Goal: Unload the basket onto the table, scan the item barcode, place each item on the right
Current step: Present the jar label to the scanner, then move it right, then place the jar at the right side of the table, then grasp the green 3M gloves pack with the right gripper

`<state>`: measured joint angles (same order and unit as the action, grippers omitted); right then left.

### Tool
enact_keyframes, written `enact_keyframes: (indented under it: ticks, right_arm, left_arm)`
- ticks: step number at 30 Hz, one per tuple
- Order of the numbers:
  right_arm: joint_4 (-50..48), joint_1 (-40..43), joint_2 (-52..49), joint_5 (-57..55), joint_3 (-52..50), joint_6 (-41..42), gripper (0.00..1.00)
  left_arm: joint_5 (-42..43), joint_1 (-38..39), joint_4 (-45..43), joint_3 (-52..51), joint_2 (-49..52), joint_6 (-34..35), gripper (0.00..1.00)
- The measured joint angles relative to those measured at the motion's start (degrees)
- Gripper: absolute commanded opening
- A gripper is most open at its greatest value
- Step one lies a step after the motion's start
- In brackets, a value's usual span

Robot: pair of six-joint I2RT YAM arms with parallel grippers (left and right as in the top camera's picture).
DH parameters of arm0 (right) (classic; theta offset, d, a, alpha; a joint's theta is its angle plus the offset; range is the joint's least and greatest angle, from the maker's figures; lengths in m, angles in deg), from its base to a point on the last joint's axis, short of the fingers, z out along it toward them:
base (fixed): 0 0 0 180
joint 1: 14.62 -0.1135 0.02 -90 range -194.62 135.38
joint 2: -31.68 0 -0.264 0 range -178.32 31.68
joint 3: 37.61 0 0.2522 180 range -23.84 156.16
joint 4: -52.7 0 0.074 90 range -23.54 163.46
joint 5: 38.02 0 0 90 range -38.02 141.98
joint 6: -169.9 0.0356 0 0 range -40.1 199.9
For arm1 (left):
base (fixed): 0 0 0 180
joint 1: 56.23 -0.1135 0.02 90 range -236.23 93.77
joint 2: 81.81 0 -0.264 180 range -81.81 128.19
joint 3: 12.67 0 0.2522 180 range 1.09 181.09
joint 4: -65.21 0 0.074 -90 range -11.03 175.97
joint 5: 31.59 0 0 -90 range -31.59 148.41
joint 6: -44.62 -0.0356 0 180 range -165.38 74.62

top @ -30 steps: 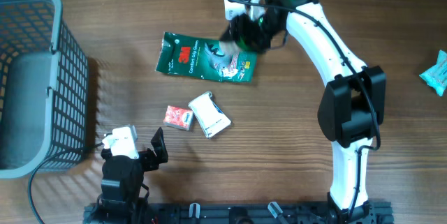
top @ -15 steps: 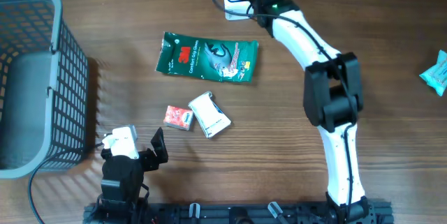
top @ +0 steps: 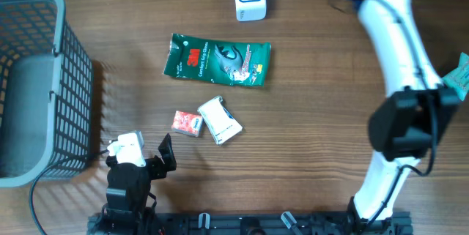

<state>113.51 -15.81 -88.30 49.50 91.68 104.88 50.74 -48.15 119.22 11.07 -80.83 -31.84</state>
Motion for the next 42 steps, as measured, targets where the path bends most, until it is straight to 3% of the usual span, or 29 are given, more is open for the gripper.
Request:
enact_keyframes:
  ticks: [5,9,11,12,19,22,24,27,32,33,36,38,39,42]
  right_arm:
    - [13.40,19.06,-5.40,-1.14,-0.81,-5.33,0.70]
    - [19.58,24.52,-12.44,-3.41,-0.85,-9.81,0.75]
    - [20.72,26.95,-14.99,-4.24,-0.85,-11.45,0.72]
    - [21.35,28.52,-15.82,-4.57,-0.85,-12.63,1.00]
    - [24.61,39.65,-14.84,-8.52,0.70,-13.55,1.00]
    - [24.28,40.13,-6.29,-1.57,6.71,-9.25,0.99]
    - [23.80,37.66,3.32,11.34,9.14,-6.67,1.00]
    - [26.77,24.59,13.00,23.32,11.72,-9.92,1.00]
    - [29.16,-14.01,6.93,7.69,8.15,-17.40,1.00]
    - [29.90,-17.94,5.57,6.43,7.37,-17.33,1.00]
    - [31.63,-23.06,2.78,11.61,5.92,-10.27,1.00]
    - [31.19,-22.64,1.99,17.81,2.10,-1.29,1.00]
    - [30.45,-22.12,1.66,20.68,-3.19,7.61,1.00]
    - [13.86,-21.94,1.60,25.79,-16.15,15.50,1.00]
  left_arm:
    - [0.00,0.00,0.04,-0.02,-0.02,0.00,1.00]
    - [0.00,0.00,0.04,-0.02,-0.02,0.00,1.00]
    - [0.00,0.00,0.04,-0.02,-0.02,0.00,1.00]
    - [0.00,0.00,0.04,-0.02,-0.02,-0.02,1.00]
    - [0.00,0.00,0.04,-0.02,-0.02,0.00,1.00]
    - [0.00,0.00,0.04,-0.02,-0.02,0.00,1.00]
    - [0.00,0.00,0.04,-0.02,-0.02,0.00,1.00]
    - [0.00,0.00,0.04,-0.02,-0.02,0.00,1.00]
    - [0.00,0.00,0.04,-0.02,-0.02,0.00,1.00]
    - [0.00,0.00,0.04,-0.02,-0.02,0.00,1.00]
    - [0.00,0.00,0.04,-0.02,-0.02,0.00,1.00]
    - [0.00,0.00,0.04,-0.02,-0.02,0.00,1.00]
    - [0.00,0.00,0.04,-0.02,-0.02,0.00,1.00]
    - [0.00,0.00,0.02,-0.02,0.00,0.00,1.00]
